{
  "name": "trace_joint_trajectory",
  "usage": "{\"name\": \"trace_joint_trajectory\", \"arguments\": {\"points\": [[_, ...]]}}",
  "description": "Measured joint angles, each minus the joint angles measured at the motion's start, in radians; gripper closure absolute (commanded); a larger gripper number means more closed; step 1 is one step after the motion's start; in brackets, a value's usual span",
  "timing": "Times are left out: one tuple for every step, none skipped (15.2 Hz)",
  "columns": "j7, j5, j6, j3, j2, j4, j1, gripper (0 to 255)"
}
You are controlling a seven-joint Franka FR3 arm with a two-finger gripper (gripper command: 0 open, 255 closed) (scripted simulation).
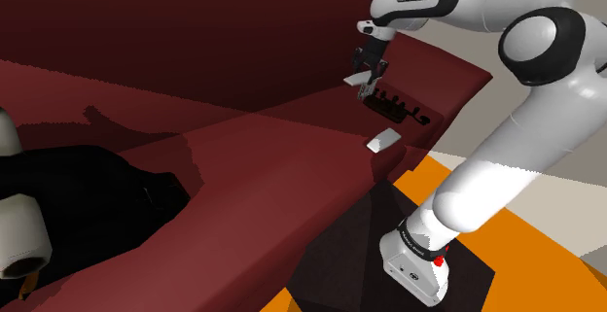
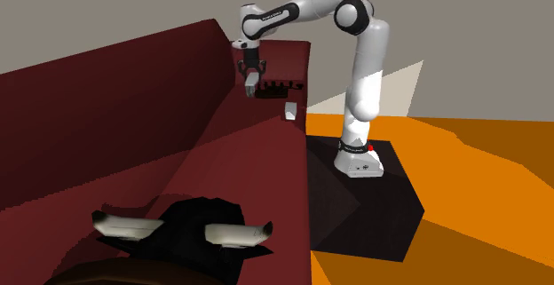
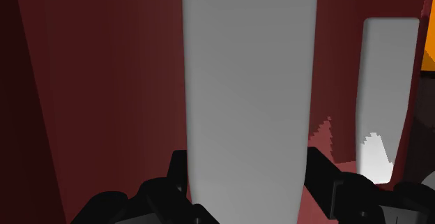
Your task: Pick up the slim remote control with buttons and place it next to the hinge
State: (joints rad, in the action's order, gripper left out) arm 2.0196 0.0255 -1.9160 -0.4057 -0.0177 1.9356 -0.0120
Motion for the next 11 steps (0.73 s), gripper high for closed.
{"name": "trace_joint_trajectory", "arguments": {"points": [[0.022, -0.008, 0.009, -0.01, 0.02, -0.027, 0.009, 255], [0.05, -0.019, 0.014, -0.022, 0.043, -0.054, 0.022, 255], [0.077, -0.03, 0.022, -0.033, 0.069, -0.086, 0.034, 255], [0.105, -0.043, 0.025, -0.044, 0.095, -0.112, 0.048, 255], [0.134, -0.057, 0.035, -0.055, 0.124, -0.148, 0.064, 255], [0.159, -0.071, 0.05, -0.063, 0.152, -0.188, 0.078, 255], [0.192, -0.09, 0.055, -0.072, 0.19, -0.228, 0.098, 255], [0.205, -0.097, 0.052, -0.076, 0.206, -0.238, 0.107, 255], [0.212, -0.101, 0.042, -0.077, 0.212, -0.234, 0.11, 255], [0.217, -0.103, 0.031, -0.078, 0.216, -0.226, 0.113, 255], [0.219, -0.106, 0.021, -0.077, 0.222, -0.222, 0.114, 255]]}}
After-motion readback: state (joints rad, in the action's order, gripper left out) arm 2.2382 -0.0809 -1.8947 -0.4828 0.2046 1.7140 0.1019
